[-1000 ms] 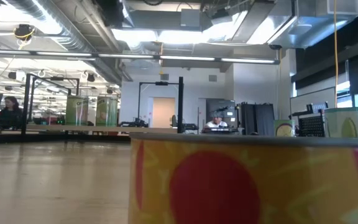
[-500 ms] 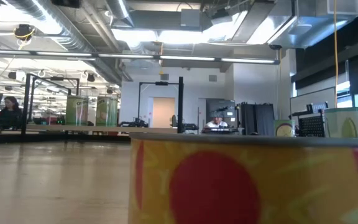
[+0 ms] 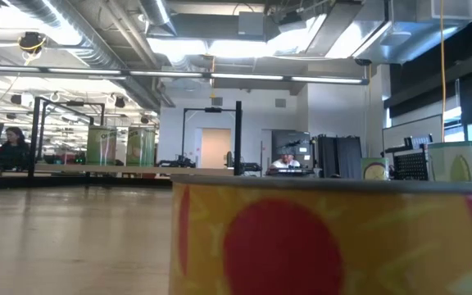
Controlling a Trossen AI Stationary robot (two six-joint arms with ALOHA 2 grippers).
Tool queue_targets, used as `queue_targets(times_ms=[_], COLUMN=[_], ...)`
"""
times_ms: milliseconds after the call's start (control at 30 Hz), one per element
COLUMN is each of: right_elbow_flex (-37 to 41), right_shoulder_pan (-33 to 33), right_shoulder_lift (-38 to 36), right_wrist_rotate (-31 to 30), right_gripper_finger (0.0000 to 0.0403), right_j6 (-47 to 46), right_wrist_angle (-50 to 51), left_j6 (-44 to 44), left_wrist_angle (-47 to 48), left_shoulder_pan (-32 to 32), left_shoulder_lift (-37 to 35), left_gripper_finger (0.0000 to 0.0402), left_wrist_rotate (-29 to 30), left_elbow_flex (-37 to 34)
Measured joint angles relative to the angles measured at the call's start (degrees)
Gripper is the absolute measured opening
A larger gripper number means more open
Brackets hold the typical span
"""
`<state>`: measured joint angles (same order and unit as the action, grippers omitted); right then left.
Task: Pick and place cans onto a shelf
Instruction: Put the canned pineapples on the shelf
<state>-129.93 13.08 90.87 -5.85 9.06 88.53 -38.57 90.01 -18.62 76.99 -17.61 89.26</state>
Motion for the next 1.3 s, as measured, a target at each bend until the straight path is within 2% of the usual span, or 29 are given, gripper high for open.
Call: queue_targets(times_ms=[267,400,500,700,1000,1300], right_elbow_flex=[0.0,0.0,0.0,0.0,0.0,0.0], right_shoulder_pan=[0.0,0.0,0.0,0.0,0.0,0.0], right_shoulder_lift=[0.0,0.0,0.0,0.0,0.0,0.0], right_wrist_rotate=[0.0,0.0,0.0,0.0,0.0,0.0], right_gripper_finger=[0.0007,0.0007,0.0007,0.0007,0.0007,0.0007], right_j6=[0.0,0.0,0.0,-1.4,-1.4,-1.4], right_wrist_angle=[0.0,0.0,0.0,0.0,0.0,0.0], left_j6=[-0.3,-0.6,-2.3,-4.7,-6.6,-9.7], left_wrist_angle=[-0.2,-2.0,-4.8,-14.4,-27.6,-29.6], left_shoulder_pan=[-14.1,-20.4,-23.8,-29.5,-34.5,-35.8], left_shoulder_lift=[0.0,0.0,0.0,0.0,0.0,0.0], left_gripper_finger=[0.0056,0.0055,0.0057,0.0054,0.0051,0.0051], left_wrist_rotate=[0.6,4.2,7.1,6.1,6.4,9.1], left_elbow_flex=[-6.3,-10.1,-12.9,-19.0,-25.7,-29.0])
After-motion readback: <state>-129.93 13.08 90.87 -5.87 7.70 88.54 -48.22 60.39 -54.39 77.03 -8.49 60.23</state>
